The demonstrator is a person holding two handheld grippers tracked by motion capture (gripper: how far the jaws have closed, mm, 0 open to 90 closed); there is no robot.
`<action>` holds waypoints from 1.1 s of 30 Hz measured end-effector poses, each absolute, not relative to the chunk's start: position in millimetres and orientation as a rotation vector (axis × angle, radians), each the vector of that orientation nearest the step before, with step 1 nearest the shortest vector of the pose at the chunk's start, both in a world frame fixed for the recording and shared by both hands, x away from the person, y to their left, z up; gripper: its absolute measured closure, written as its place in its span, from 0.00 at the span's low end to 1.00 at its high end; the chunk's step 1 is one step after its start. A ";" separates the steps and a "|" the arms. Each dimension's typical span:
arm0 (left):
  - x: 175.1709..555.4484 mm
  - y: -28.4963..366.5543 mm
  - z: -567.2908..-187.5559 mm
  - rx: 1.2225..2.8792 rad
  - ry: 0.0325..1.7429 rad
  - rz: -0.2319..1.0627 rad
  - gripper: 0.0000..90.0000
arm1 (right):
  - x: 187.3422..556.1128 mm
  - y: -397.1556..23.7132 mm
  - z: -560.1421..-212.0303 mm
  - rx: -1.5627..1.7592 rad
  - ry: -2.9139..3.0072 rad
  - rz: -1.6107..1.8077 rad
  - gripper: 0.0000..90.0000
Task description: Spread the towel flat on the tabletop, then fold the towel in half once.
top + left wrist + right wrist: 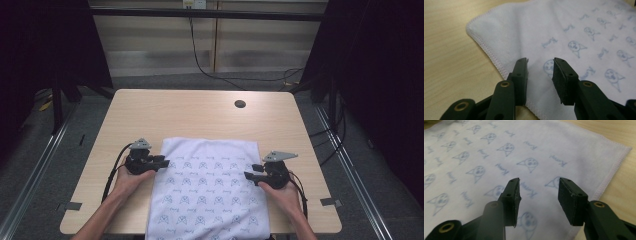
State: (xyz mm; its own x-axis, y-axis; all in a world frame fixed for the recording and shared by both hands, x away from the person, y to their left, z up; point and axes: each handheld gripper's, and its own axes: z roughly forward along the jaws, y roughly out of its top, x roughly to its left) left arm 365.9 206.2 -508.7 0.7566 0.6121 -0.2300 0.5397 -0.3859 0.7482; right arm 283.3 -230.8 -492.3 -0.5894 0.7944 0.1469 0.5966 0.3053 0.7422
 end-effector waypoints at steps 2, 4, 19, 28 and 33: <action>364.9 205.6 -507.9 2.084 0.862 0.114 0.71 | 292.4 -228.9 -497.7 1.280 2.332 1.134 0.58; 361.7 205.4 -506.6 2.100 0.858 0.108 0.71 | 295.7 -225.4 -504.2 1.295 2.351 1.124 0.57; 305.9 216.3 -502.7 2.147 0.781 0.056 0.69 | 232.4 -221.0 -496.7 1.231 2.484 1.104 0.56; 301.0 220.9 -504.6 2.127 0.767 0.042 0.67 | 268.7 -234.5 -484.8 1.217 2.355 1.190 0.50; 304.4 218.4 -502.4 2.139 0.779 0.022 0.64 | 303.6 -241.7 -490.7 1.285 2.285 1.156 0.52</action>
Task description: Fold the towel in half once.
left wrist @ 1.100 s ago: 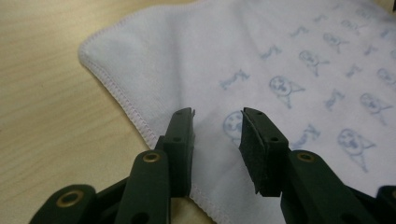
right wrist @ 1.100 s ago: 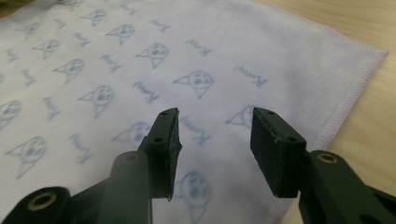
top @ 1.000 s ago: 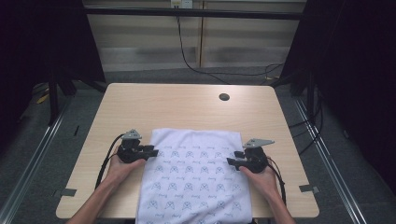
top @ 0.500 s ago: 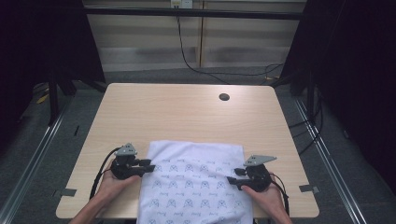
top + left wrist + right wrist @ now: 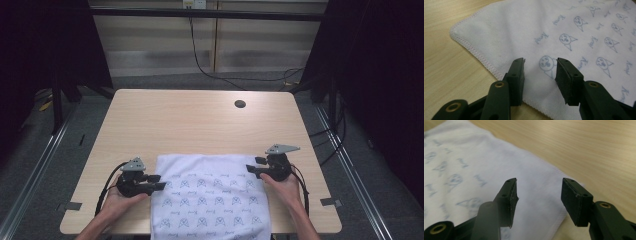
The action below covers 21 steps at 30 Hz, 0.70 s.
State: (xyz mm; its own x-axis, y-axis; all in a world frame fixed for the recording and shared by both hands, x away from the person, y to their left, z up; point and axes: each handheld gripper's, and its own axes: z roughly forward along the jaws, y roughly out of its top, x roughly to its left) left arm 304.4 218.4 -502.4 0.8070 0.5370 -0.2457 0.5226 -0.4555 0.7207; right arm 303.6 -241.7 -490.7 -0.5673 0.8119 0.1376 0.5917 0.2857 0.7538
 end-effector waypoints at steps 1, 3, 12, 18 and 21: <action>305.2 217.5 -500.8 2.147 0.775 0.035 0.63 | 308.2 -241.7 -492.8 1.287 2.284 1.134 0.52; 308.8 217.6 -495.8 2.112 0.782 0.041 0.62 | 314.9 -243.6 -498.5 1.316 2.264 1.126 0.50; 348.1 220.8 -486.1 2.028 0.875 0.128 0.57 | 320.0 -240.7 -507.6 1.289 2.264 1.066 0.54; 358.4 215.5 -499.0 2.024 0.916 0.130 0.41 | 313.6 -238.7 -503.9 1.244 2.315 1.013 0.78; 354.7 206.4 -502.6 2.091 0.888 0.153 0.40 | 306.6 -237.7 -502.2 1.243 2.341 1.014 0.86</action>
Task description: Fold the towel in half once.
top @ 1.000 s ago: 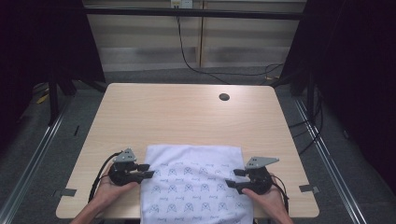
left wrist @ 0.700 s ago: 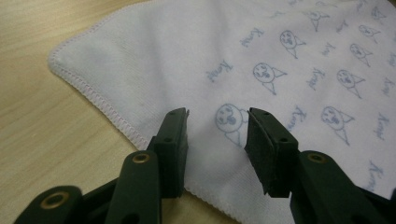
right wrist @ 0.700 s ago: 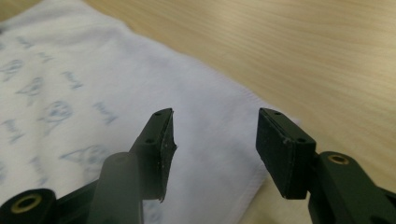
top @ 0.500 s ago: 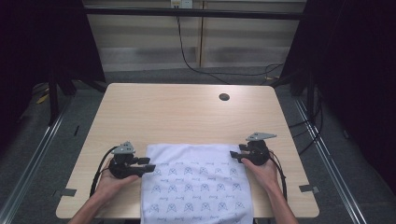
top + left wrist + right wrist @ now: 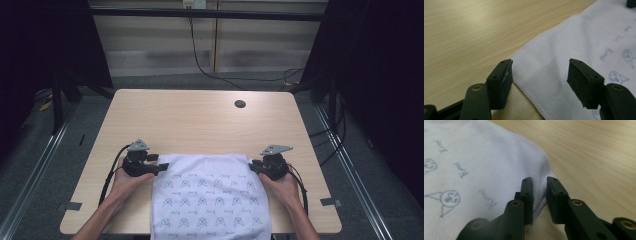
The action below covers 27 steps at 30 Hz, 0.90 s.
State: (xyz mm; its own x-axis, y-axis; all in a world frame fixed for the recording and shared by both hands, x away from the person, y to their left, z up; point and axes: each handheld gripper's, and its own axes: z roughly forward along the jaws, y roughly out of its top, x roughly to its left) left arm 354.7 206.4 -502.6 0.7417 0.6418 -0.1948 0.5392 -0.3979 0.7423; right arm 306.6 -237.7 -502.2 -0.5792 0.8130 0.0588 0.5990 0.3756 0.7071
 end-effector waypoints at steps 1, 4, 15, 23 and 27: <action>354.7 205.4 -503.2 2.090 0.889 0.153 0.40 | 304.3 -237.6 -501.9 1.241 2.346 1.012 0.87; 354.7 203.1 -505.0 2.109 0.886 0.166 0.41 | 299.7 -239.1 -502.7 1.252 2.343 1.044 0.89; 349.5 203.5 -505.4 2.154 0.788 0.106 0.94 | 298.4 -243.4 -503.5 1.311 2.323 1.198 0.97; 354.5 218.3 -480.0 1.971 0.812 0.101 0.95 | 300.8 -250.8 -475.2 1.301 2.200 1.388 0.97; 365.2 224.7 -463.0 1.907 0.806 0.121 0.95 | 311.8 -248.9 -450.5 1.259 2.146 1.447 0.98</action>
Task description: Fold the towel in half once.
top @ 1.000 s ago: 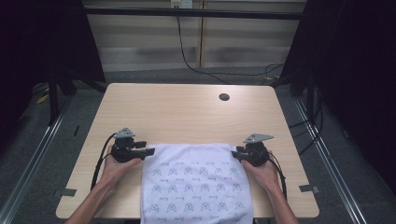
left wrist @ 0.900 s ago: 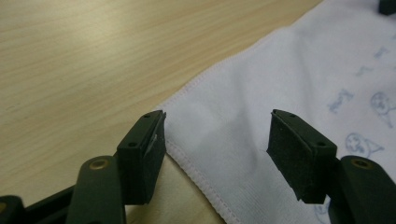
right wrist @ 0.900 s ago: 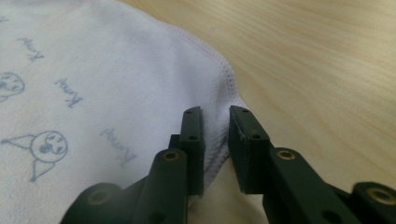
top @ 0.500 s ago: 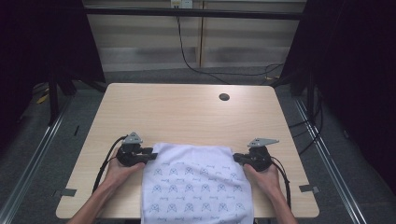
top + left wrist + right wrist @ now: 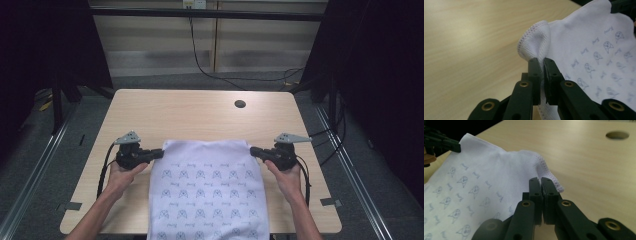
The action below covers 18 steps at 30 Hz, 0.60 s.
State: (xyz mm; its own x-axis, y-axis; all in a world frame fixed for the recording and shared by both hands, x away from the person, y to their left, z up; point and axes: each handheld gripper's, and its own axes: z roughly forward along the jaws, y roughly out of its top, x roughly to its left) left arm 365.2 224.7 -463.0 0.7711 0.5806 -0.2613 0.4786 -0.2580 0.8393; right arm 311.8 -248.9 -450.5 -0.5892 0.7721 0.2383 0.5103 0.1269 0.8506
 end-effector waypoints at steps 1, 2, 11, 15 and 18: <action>368.0 226.3 -458.9 1.890 0.811 0.133 0.95 | 314.7 -248.6 -443.0 1.246 2.138 1.455 0.98; 370.9 227.7 -454.8 1.878 0.815 0.131 0.95 | 317.3 -248.6 -435.5 1.238 2.120 1.466 0.98; 393.6 229.3 -405.8 1.801 0.809 0.214 0.95 | 347.6 -251.8 -376.9 1.181 2.021 1.512 0.98; 405.9 225.5 -380.0 1.758 0.799 0.242 0.95 | 358.9 -251.2 -348.6 1.149 1.996 1.505 0.98; 409.9 224.6 -359.6 1.738 0.754 0.255 0.95 | 363.4 -252.3 -332.8 1.134 1.966 1.521 0.98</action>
